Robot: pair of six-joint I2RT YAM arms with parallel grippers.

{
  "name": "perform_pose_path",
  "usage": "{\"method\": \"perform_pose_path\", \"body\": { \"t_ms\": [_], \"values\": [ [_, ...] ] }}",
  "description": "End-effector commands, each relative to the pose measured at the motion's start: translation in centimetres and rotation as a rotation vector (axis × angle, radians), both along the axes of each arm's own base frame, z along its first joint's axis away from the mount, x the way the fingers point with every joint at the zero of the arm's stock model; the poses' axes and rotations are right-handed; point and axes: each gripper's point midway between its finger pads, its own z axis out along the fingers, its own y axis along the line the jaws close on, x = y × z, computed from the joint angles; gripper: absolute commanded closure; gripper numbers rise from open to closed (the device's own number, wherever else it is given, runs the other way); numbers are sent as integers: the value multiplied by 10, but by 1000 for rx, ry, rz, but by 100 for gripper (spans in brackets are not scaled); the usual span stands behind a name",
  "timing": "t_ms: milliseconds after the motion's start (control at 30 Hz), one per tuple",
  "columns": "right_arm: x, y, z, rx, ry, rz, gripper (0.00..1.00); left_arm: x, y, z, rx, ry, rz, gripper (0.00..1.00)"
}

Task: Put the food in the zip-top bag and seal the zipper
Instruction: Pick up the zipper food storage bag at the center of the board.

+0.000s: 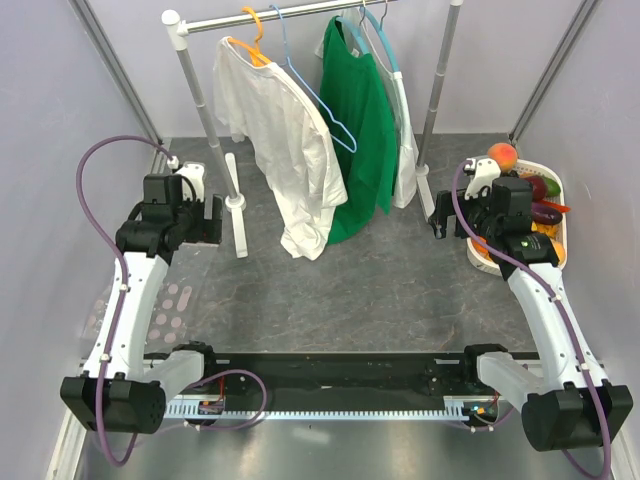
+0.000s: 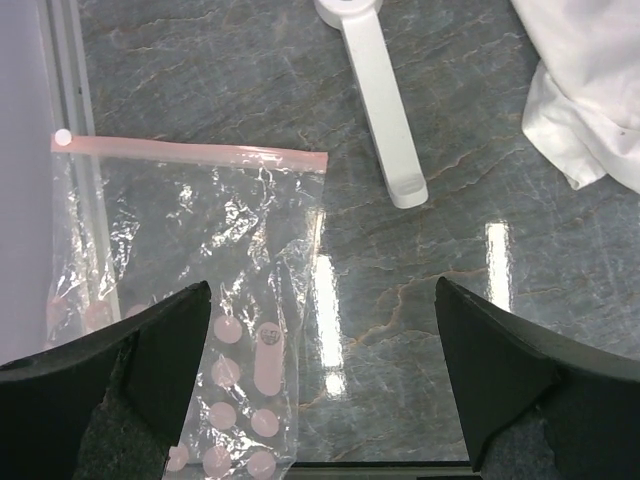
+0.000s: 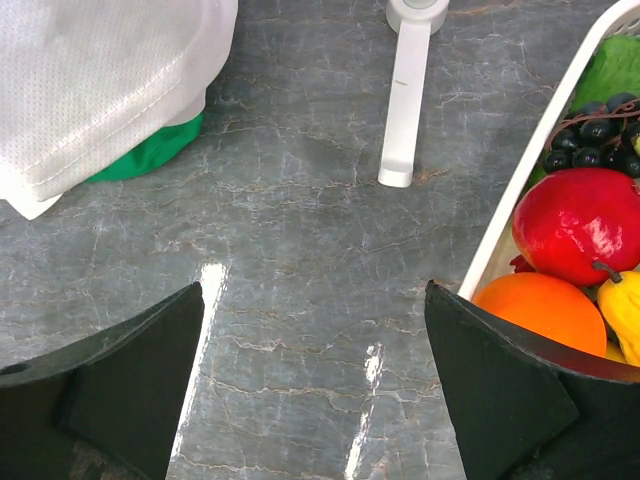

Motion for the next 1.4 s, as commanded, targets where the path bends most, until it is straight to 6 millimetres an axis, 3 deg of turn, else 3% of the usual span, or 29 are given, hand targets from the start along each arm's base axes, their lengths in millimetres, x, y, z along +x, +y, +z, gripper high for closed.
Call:
{"method": "perform_pose_path", "body": {
  "t_ms": [0, 233, 333, 467, 500, 567, 633, 667, 733, 833, 1000, 1067, 1200, 1367],
  "values": [
    [5, 4, 4, 22, -26, 9, 2, 8, 11, 11, 27, -3, 70, 0],
    [1, 11, -6, 21, 19, 69, 2, 17, -8, 13, -30, 51, -113, 0],
    [-1, 14, -11, 30, 40, 83, 2, 33, 7, 7, -64, 102, -133, 0],
    [-1, 17, -13, 45, 44, 90, 2, 61, 60, -6, -48, 160, -18, 0],
    [-2, 17, -16, 45, 50, 90, 2, 69, 67, -2, -35, 149, -7, 0],
    [-1, 16, -16, 46, 49, 89, 2, 82, 80, -15, -55, 176, -28, 0],
    [-1, 19, -18, 48, 54, 102, 2, 97, 77, -12, -98, 156, -114, 0],
    [-2, 20, -19, 52, 59, 112, 2, 103, 80, -27, -78, 193, -185, 0],
    [-3, 23, -21, 55, 71, 136, 2, 115, 77, -30, -38, 174, -334, 0],
    [-3, 24, -24, 54, 88, 149, 2, 123, 77, -52, 10, 202, -498, 0],
    [0, 25, -30, 52, 112, 149, 2, 111, 72, -95, 24, 261, -783, 8],
    [2, 23, -33, 47, 121, 141, 2, 114, 73, -102, 27, 234, -845, 9],
    [4, 23, -36, 42, 136, 142, 2, 116, 72, -115, 21, 178, -941, 0],
    [8, 23, -40, 44, 158, 141, 2, 114, 81, -143, 127, 175, -1041, 0]
  ]
}}
